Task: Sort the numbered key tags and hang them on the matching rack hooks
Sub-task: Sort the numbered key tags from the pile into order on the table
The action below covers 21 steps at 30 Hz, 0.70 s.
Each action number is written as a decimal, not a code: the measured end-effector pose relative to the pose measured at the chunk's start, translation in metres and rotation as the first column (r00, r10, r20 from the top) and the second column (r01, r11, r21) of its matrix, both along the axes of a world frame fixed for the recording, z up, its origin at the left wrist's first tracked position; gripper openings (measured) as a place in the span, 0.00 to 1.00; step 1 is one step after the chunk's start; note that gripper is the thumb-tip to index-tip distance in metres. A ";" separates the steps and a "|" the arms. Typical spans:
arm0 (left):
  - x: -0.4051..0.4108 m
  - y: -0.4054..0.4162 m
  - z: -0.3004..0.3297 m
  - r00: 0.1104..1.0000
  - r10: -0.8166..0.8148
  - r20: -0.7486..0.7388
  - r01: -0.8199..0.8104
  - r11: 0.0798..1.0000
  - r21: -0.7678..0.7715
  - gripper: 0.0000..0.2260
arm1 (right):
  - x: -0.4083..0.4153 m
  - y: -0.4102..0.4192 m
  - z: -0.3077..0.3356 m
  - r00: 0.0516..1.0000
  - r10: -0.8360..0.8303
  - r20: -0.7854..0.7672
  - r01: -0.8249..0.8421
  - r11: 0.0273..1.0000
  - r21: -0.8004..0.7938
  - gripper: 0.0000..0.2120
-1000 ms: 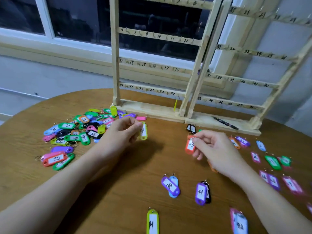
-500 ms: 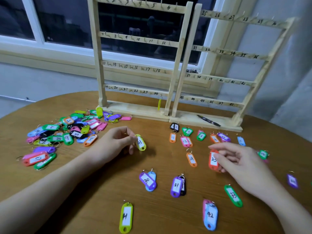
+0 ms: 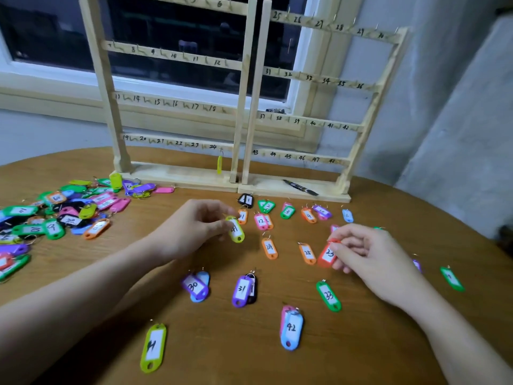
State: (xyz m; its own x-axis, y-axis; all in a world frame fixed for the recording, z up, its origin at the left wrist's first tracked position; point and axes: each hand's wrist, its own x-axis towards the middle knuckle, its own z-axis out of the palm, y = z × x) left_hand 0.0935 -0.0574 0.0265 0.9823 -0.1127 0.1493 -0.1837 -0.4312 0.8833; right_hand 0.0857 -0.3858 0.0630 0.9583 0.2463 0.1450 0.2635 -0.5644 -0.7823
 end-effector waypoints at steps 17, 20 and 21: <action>0.020 0.001 -0.015 1.000 -0.015 -0.003 0.015 1.000 -0.015 0.07 | 0.053 0.086 -0.011 0.983 0.179 0.028 -0.166 0.950 -0.266 0.07; 0.020 0.015 -0.014 1.000 0.006 -0.024 -0.006 1.000 0.004 0.08 | 0.061 0.106 -0.014 0.973 0.231 -0.007 -0.224 0.934 -0.277 0.08; 0.020 0.021 -0.012 0.999 0.025 -0.032 -0.025 1.000 0.008 0.08 | 0.063 0.111 -0.015 0.969 0.245 -0.016 -0.239 0.928 -0.285 0.08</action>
State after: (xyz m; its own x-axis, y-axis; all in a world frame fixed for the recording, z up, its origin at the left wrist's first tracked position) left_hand 0.1140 -0.0363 0.0140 0.9892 -0.0888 0.1167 -0.1441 -0.4424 0.8852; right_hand 0.1482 -0.2746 0.0482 0.8620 0.5041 0.0535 0.4335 -0.6784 -0.5932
